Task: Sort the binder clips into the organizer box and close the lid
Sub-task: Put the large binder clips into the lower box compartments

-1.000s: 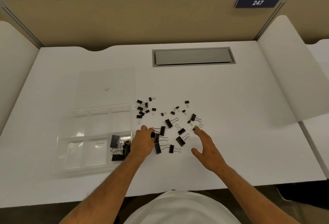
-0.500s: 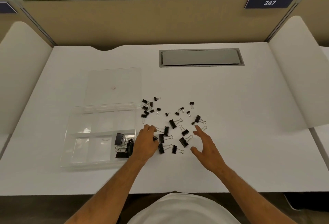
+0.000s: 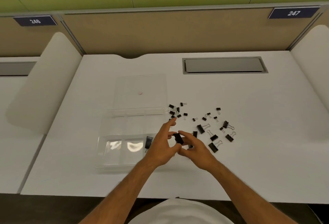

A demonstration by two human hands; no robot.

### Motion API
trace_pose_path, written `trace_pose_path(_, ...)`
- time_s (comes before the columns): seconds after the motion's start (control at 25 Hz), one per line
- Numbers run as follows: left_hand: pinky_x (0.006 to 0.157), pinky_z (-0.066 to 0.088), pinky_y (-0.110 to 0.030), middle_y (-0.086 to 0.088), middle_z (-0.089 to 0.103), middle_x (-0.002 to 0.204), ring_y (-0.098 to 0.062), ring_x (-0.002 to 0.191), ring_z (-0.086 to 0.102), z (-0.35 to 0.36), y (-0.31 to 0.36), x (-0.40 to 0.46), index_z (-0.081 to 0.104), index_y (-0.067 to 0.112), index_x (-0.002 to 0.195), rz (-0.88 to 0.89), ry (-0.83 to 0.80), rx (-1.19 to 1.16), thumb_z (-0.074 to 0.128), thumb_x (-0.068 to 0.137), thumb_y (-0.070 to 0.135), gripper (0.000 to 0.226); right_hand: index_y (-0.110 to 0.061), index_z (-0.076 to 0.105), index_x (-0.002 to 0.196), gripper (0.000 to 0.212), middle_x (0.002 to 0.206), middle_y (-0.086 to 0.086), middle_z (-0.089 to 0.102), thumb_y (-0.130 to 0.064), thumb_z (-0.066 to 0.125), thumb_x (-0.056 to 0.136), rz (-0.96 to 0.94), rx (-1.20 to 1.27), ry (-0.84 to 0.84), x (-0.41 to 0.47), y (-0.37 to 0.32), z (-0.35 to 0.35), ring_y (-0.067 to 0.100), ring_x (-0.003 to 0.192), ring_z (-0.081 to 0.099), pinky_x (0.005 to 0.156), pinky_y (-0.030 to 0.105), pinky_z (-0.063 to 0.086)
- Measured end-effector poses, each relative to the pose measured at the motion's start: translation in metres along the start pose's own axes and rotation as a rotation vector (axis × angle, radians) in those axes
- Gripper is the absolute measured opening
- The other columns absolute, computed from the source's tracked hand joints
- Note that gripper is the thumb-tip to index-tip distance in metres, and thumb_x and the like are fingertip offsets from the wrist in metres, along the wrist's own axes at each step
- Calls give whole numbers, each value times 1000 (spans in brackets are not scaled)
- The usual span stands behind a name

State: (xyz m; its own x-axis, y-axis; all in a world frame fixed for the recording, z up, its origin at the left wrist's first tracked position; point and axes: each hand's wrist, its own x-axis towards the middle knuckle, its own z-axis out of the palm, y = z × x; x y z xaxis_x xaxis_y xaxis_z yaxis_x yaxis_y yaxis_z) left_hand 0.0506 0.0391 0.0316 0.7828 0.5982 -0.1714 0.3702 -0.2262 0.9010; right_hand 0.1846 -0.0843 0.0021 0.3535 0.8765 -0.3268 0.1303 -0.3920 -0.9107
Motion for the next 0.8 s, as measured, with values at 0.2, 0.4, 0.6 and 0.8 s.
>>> trace_pose_path(0.2,93,50,-18,24,36,148,-4,131,47,-28,-19,-17,31,45,145,-40,-23,-57,69,87,9,78,-33,51,133,55,104,-2,72,-19,75,86,19,122,26,7,-11,44,12,105,66,97,37,52)
trace_pose_path(0.4,103,35,-13,21,43,146,7,131,40,-58,-43,-27,32,42,147,-87,-6,-27,76,84,16,81,-42,49,125,56,94,-5,63,-34,79,79,15,-49,82,20,-17,67,10,98,59,86,27,50)
trace_pose_path(0.6,103,28,-7,26,39,138,19,122,35,-74,-70,-43,33,41,145,-85,7,153,75,86,25,74,-36,48,132,58,103,-9,58,-29,74,81,17,-326,56,29,-10,86,12,98,47,77,15,35)
trace_pose_path(0.8,107,24,-14,31,33,137,5,128,33,-72,-78,-43,34,38,146,-88,10,191,73,87,25,72,-27,49,134,53,116,-3,59,-28,68,84,-35,-487,100,33,-5,97,13,103,42,75,22,36)
